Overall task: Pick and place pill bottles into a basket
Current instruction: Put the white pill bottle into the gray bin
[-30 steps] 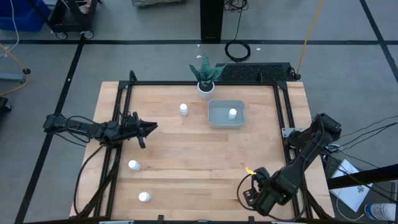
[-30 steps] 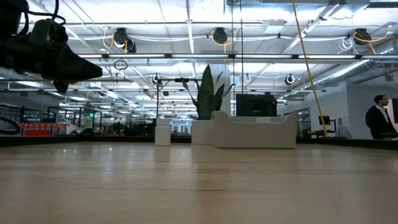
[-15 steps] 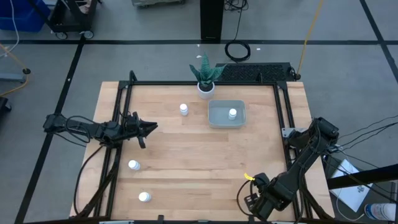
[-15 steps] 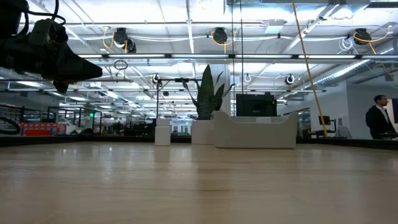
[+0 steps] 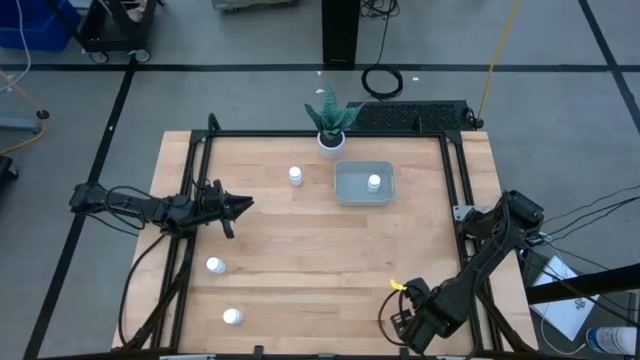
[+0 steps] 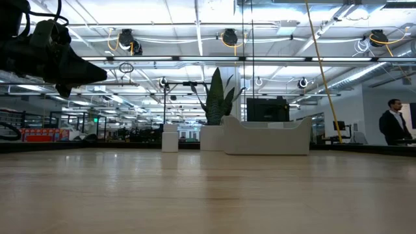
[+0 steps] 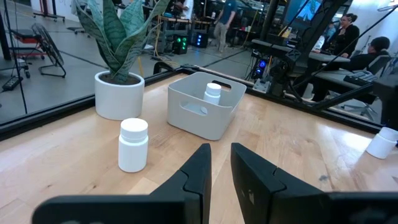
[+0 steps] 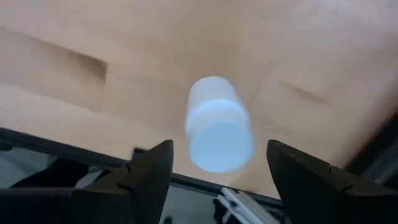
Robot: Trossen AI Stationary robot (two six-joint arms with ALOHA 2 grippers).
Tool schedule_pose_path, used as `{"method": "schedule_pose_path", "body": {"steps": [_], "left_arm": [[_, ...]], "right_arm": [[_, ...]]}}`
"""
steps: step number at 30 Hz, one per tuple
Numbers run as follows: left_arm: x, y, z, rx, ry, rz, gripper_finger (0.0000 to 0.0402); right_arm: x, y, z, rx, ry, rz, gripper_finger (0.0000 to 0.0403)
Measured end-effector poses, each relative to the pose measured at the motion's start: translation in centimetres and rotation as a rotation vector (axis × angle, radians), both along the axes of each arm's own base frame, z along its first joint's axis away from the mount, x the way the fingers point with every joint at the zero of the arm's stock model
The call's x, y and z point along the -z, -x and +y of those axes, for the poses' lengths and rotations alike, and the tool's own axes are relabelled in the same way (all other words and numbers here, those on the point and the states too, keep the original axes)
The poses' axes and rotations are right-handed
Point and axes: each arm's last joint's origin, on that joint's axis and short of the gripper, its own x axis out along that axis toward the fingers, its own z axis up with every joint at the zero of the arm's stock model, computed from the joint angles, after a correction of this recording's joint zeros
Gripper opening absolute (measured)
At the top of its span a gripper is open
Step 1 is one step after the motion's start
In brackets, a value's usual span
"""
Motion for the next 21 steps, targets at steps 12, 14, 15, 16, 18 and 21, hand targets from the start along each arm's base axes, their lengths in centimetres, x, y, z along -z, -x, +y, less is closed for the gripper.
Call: {"method": "schedule_pose_path", "body": {"steps": [12,14,15,16,18,21], "left_arm": [[0.0,0.0,0.0,0.0,0.0,0.0,0.0065],[0.0,0.0,0.0,0.0,0.0,0.0,0.0065],[0.0,0.0,0.0,0.0,0.0,0.0,0.0065],[0.0,0.0,0.0,0.0,0.0,0.0,0.0065],[0.0,0.0,0.0,0.0,0.0,0.0,0.0065],[0.0,0.0,0.0,0.0,0.0,0.0,0.0065]], "right_arm": [[1.23,0.13,-0.11,0.014,-0.031,0.016,0.0245],[1.23,0.14,-0.1,0.012,-0.034,0.02,0.0235],[1.23,0.14,-0.1,0.011,-0.035,0.019,0.0228],[1.23,0.14,-0.1,0.011,-0.034,0.019,0.0222],[1.23,0.14,-0.1,0.001,-0.035,0.017,0.0207],[1.23,0.16,-0.11,-0.004,-0.036,0.02,0.0184]]}}
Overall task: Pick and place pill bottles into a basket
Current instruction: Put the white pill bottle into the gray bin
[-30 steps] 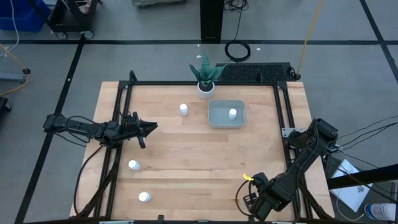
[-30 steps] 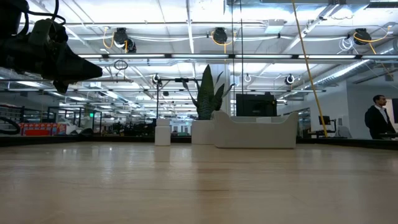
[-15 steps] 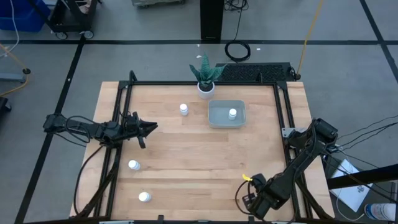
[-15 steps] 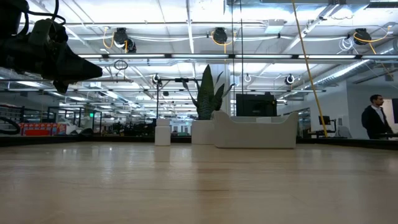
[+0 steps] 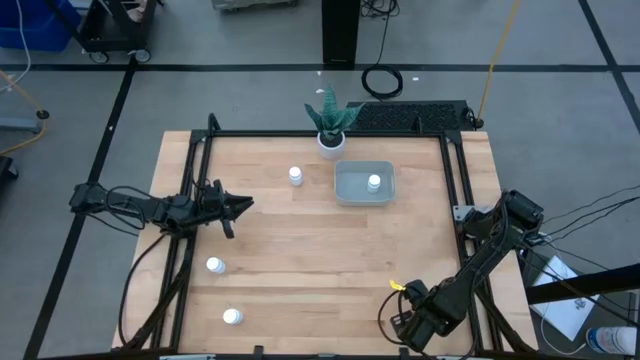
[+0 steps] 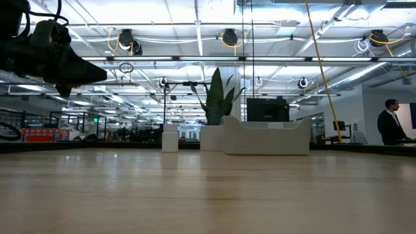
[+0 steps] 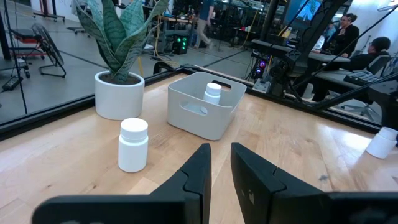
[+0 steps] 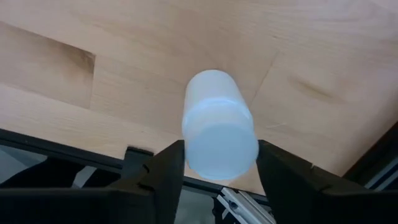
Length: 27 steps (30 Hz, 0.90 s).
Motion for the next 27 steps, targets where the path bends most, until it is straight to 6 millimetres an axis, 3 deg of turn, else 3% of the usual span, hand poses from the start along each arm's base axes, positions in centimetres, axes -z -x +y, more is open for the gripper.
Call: {"method": "schedule_pose_path", "body": {"steps": [5,14,20,27], "left_arm": [[0.0,0.0,0.0,0.0,0.0,0.0,0.0065],[0.0,0.0,0.0,0.0,0.0,0.0,0.0065],[0.0,0.0,0.0,0.0,0.0,0.0,0.0065],[0.0,0.0,0.0,0.0,0.0,0.0,0.0065]], "right_arm": [[0.0,0.0,0.0,-0.005,-0.009,0.01,0.0149],[-0.3,0.0,-0.1,0.001,-0.018,-0.001,0.0156],[-2.7,-0.1,-1.5,0.035,-0.018,-0.116,0.0148],[-6.9,-0.3,-4.3,0.098,0.031,-0.414,0.0148]]}}
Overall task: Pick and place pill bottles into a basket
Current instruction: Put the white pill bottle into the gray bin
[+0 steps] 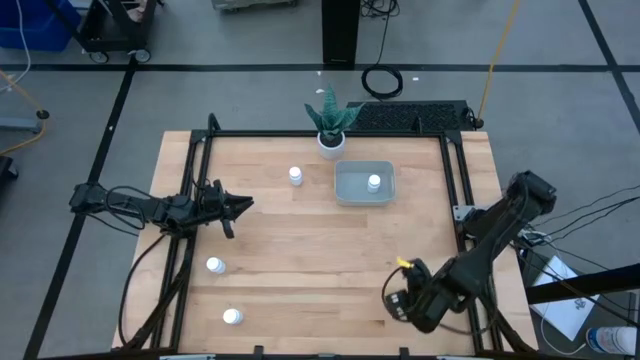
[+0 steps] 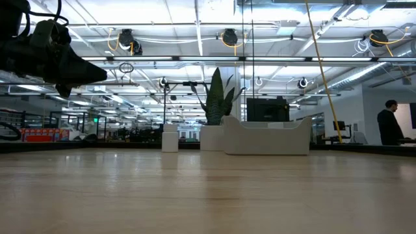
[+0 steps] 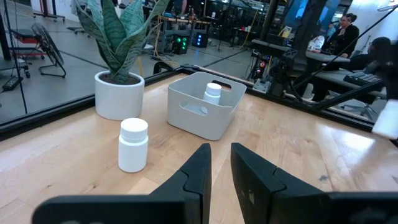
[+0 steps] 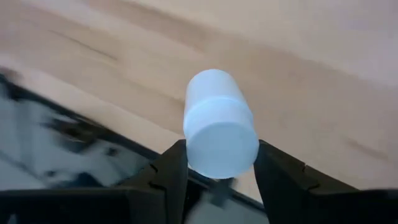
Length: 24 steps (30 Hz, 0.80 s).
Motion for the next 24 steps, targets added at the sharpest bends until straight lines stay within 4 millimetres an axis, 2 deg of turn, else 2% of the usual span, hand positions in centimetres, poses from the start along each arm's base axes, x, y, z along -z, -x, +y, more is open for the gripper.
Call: {"method": "schedule_pose_path", "body": {"steps": [12,18,24], "left_arm": [[0.0,0.0,0.0,0.0,0.0,0.0,0.0065],[0.0,0.0,0.0,0.0,0.0,0.0,0.0065],[0.0,0.0,0.0,0.0,0.0,0.0,0.0065]], "right_arm": [[-5.8,-0.1,-4.6,0.052,0.185,-0.475,0.0148],[-8.8,-0.9,-6.4,0.054,0.302,-0.724,0.0148],[-11.3,-2.0,-8.6,0.032,0.427,-0.892,0.0148]]}}
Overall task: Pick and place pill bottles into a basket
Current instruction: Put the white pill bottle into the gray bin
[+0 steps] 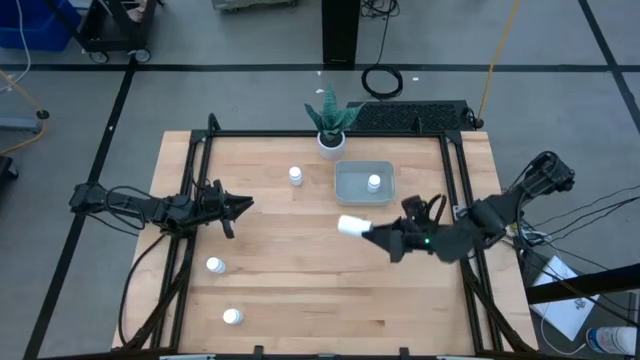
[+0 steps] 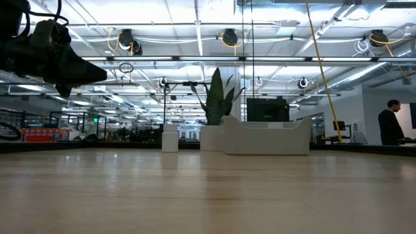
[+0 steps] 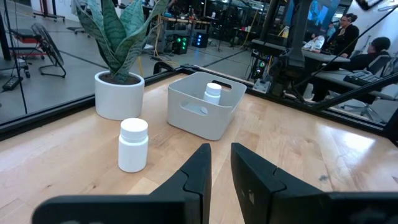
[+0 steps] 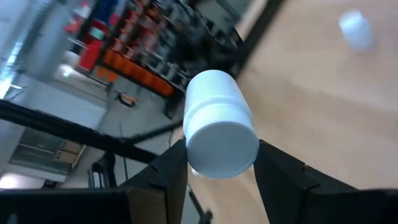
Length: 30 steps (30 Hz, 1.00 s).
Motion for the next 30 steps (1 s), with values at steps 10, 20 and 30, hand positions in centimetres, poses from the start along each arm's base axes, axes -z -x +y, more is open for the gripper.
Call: {"method": "schedule_pose_path", "body": {"steps": [10,20,30], "left_arm": [[0.0,0.0,0.0,0.0,0.0,0.0,0.0065],[0.0,0.0,0.0,0.0,0.0,0.0,0.0065],[0.0,0.0,0.0,0.0,0.0,0.0,0.0065]], "right_arm": [[-2.9,-0.4,-3.6,0.058,0.193,-0.141,0.0148],[-4.9,0.0,-8.7,0.081,0.329,-0.211,0.0148],[-5.3,-0.3,-14.5,0.084,0.35,-0.245,0.0148]]}}
